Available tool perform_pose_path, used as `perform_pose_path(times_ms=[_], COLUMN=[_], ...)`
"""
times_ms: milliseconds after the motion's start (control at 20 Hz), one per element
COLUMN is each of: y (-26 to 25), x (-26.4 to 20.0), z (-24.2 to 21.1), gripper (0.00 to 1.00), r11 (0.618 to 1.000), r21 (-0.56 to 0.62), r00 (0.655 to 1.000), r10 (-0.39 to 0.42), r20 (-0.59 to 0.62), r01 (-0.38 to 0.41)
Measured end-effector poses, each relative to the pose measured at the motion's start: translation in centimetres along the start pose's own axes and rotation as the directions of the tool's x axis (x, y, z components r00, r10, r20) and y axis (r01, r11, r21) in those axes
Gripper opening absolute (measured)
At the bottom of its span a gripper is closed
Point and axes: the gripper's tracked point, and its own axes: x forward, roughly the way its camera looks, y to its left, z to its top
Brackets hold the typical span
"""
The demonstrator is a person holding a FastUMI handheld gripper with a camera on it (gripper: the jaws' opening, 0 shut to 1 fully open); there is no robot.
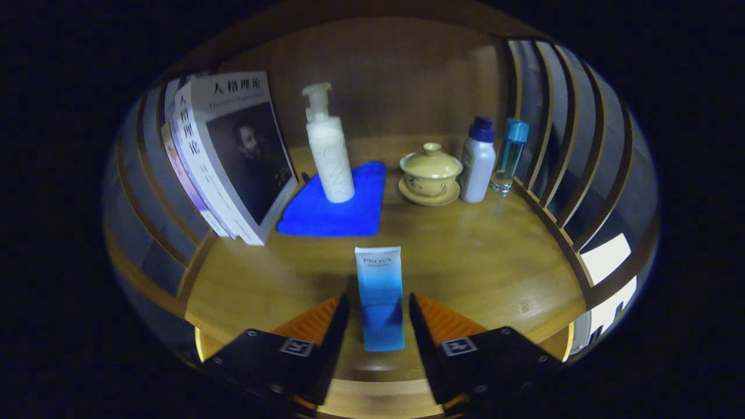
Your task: Pull open the drawer, take out the items inside it, and place them on the countertop above the cabinet.
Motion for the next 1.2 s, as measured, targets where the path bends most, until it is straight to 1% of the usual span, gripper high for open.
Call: perform_pose_path(times_ms=[100,150,350,500,600,650,750,850,950,1150,1200], y=[0.5,0.3,0.2,-0.2,0.2,0.4,1.3,1.3,1.2,2.9,2.8], x=[-2.0,-3.0,-7.3,-10.8,-13.3,-13.6,-15.4,-17.1,-19.0,-21.3,-21.5], z=[0.9,1.1,0.5,-0.2,-0.7,-1.1,-1.9,-3.5,-4.8,-7.6,-8.7], gripper=[0.92,0.95,0.96,0.96,0.96,0.96,0.96,0.96,0.96,0.96,0.96], r11=[0.998,0.998,0.999,0.998,0.994,0.995,0.996,0.995,0.991,0.981,0.979], r21=[0.036,0.038,0.019,-0.064,-0.102,-0.1,-0.087,-0.1,-0.134,-0.192,-0.198], r00=[0.997,0.995,0.98,0.966,0.945,0.935,0.911,0.9,0.882,0.83,0.827], r10=[0.039,0.037,0.039,0.017,0.009,0.012,0.035,0.042,0.037,0.093,0.077], r20=[0.065,0.097,0.194,0.26,0.326,0.355,0.41,0.434,0.47,0.55,0.556], r01=[-0.041,-0.04,-0.044,0.0,0.026,0.026,0.0,0.002,0.029,0.017,0.042])
